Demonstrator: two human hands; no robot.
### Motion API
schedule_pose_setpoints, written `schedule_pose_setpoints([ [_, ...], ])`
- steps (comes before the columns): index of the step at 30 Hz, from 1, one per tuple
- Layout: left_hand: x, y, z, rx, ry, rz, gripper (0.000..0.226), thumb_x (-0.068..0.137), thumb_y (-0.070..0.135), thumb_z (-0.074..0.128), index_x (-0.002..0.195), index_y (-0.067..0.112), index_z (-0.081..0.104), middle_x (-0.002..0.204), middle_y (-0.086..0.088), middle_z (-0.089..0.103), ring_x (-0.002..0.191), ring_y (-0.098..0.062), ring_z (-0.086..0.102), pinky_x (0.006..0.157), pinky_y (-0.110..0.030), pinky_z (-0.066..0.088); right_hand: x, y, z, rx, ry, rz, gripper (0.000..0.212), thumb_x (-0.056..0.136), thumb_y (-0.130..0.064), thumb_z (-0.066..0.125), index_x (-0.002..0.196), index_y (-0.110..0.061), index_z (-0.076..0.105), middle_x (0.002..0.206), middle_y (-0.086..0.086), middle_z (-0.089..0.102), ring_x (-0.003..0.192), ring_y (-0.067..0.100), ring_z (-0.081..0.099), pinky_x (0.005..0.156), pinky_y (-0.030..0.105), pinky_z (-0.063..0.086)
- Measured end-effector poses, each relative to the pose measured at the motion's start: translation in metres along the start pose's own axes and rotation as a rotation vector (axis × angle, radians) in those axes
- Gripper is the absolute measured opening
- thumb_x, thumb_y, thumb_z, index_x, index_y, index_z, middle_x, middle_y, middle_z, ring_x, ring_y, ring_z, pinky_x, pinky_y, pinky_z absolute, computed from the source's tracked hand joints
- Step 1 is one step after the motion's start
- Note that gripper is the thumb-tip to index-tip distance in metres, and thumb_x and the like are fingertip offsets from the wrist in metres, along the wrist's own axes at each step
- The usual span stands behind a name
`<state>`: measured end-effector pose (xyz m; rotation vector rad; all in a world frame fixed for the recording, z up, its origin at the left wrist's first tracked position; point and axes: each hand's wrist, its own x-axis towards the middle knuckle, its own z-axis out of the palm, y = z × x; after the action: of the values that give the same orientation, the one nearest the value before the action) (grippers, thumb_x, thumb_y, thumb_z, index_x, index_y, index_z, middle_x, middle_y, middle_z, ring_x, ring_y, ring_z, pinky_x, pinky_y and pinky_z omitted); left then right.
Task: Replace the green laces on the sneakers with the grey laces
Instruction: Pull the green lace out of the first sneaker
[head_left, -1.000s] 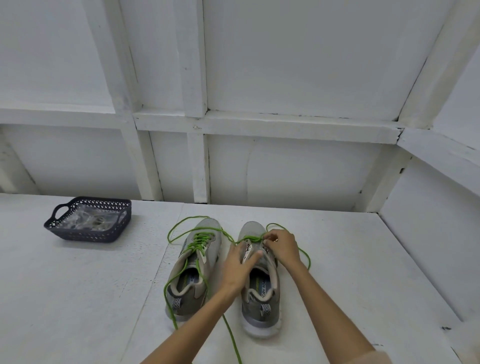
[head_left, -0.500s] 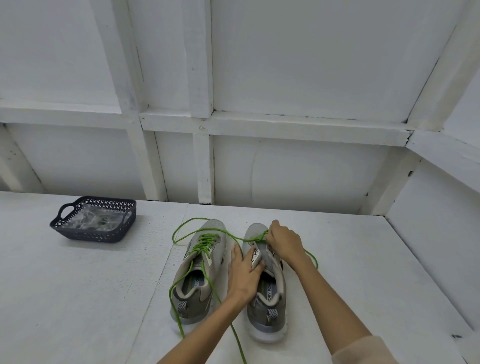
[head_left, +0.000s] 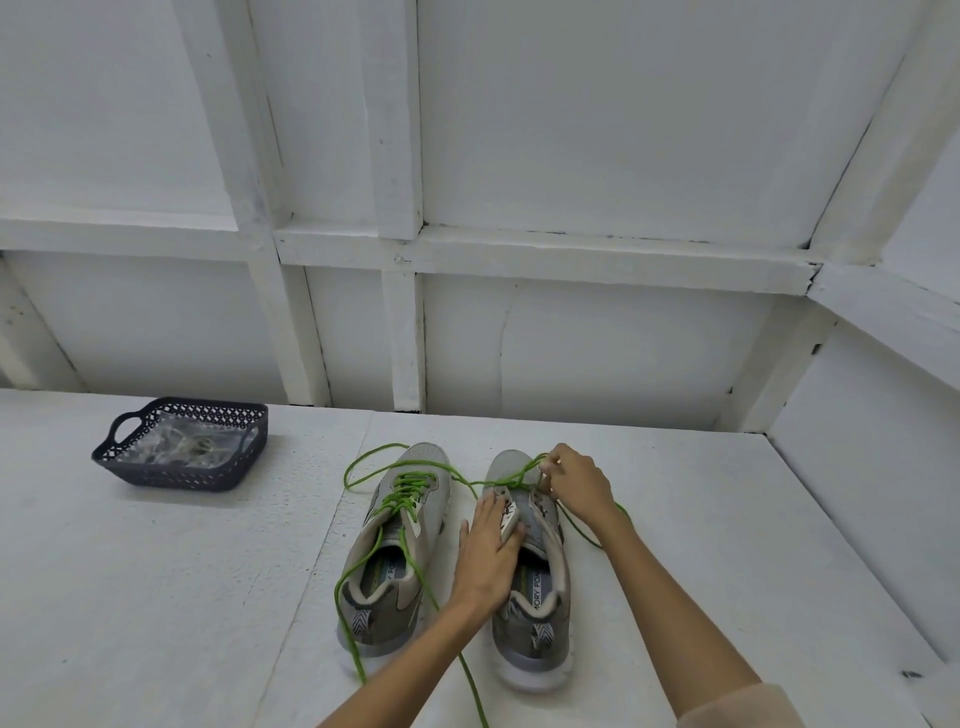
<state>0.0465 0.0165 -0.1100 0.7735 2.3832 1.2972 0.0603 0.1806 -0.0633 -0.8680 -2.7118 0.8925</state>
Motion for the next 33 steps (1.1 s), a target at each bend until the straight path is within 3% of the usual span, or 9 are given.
schedule_pose_setpoints([
  [5,-0.001,0.001,0.000,-0.012,0.000,0.005,0.054,0.103,0.031,0.040,0.152,0.015,0.022,0.161,0.002,0.012,0.148,-0.006,0.005,0.116,-0.024,-0.004,-0.001,0.000,-0.002,-0.041,-0.084,-0.062,0.029,0.083,-0.025,0.072,0.064,-0.014,0.052,0.062,-0.004,0.051,0.069,0.021,0.050,0.055,0.027,0.033],
  [8,-0.002,0.002,0.000,-0.029,0.015,0.015,0.053,0.103,0.030,0.041,0.151,0.016,0.024,0.160,0.002,0.016,0.148,-0.007,0.008,0.116,-0.023,-0.003,0.003,0.004,0.003,0.143,0.038,0.011,0.013,0.092,-0.018,0.057,0.079,-0.021,0.057,0.073,0.000,0.065,0.068,0.024,0.065,0.069,0.037,0.054],
  [11,-0.002,0.002,-0.001,-0.026,0.012,0.024,0.052,0.103,0.029,0.042,0.150,0.017,0.026,0.160,0.002,0.018,0.148,-0.007,0.009,0.116,-0.023,-0.002,0.002,0.008,0.009,0.257,0.107,0.074,0.013,0.095,-0.028,0.054,0.088,-0.019,0.058,0.079,0.001,0.068,0.069,0.021,0.068,0.074,0.044,0.056],
  [14,-0.002,0.001,-0.001,-0.023,0.015,0.036,0.051,0.103,0.029,0.041,0.150,0.017,0.026,0.160,0.002,0.019,0.148,-0.008,0.009,0.117,-0.025,0.000,-0.002,0.008,0.010,0.138,0.012,0.004,0.031,0.080,-0.041,0.074,0.081,-0.011,0.064,0.080,0.002,0.068,0.076,0.020,0.063,0.065,0.030,0.046],
  [17,-0.002,0.002,-0.001,-0.033,0.023,0.040,0.051,0.103,0.028,0.042,0.150,0.017,0.028,0.159,0.003,0.020,0.148,-0.008,0.010,0.117,-0.025,0.000,0.001,0.014,0.011,0.074,-0.016,-0.031,0.030,0.080,-0.030,0.076,0.078,-0.002,0.067,0.079,0.010,0.069,0.075,0.025,0.063,0.060,0.028,0.042],
  [21,-0.002,0.001,-0.002,-0.045,0.025,0.038,0.050,0.102,0.029,0.043,0.149,0.018,0.029,0.159,0.003,0.022,0.147,-0.008,0.012,0.118,-0.026,0.001,0.003,0.015,0.009,0.383,0.212,0.079,0.010,0.095,-0.013,0.055,0.087,-0.009,0.060,0.078,0.008,0.069,0.064,0.023,0.063,0.062,0.048,0.058],
  [26,-0.002,0.001,-0.001,-0.057,0.037,0.043,0.050,0.102,0.026,0.045,0.149,0.015,0.031,0.158,0.001,0.023,0.147,-0.009,0.014,0.121,-0.034,0.008,-0.001,0.014,0.007,0.389,0.009,0.136,0.032,0.080,-0.039,0.076,0.085,-0.009,0.067,0.076,0.011,0.069,0.060,0.029,0.065,0.045,0.034,0.054],
  [30,-0.002,0.001,-0.001,-0.061,0.040,0.044,0.050,0.101,0.025,0.046,0.148,0.016,0.032,0.158,0.002,0.025,0.147,-0.009,0.015,0.120,-0.035,0.009,-0.002,0.022,0.013,0.339,-0.010,0.079,0.014,0.085,-0.011,0.071,0.071,-0.009,0.069,0.064,0.010,0.065,0.049,0.026,0.060,0.047,0.041,0.056],
  [33,-0.002,0.000,-0.001,-0.073,0.039,0.039,0.049,0.101,0.026,0.046,0.148,0.017,0.032,0.157,0.003,0.025,0.147,-0.008,0.015,0.121,-0.035,0.008,-0.001,0.017,0.012,0.600,0.197,0.211,0.024,0.089,0.006,0.048,0.081,-0.009,0.065,0.075,0.016,0.066,0.046,0.019,0.055,0.041,0.033,0.049],
])
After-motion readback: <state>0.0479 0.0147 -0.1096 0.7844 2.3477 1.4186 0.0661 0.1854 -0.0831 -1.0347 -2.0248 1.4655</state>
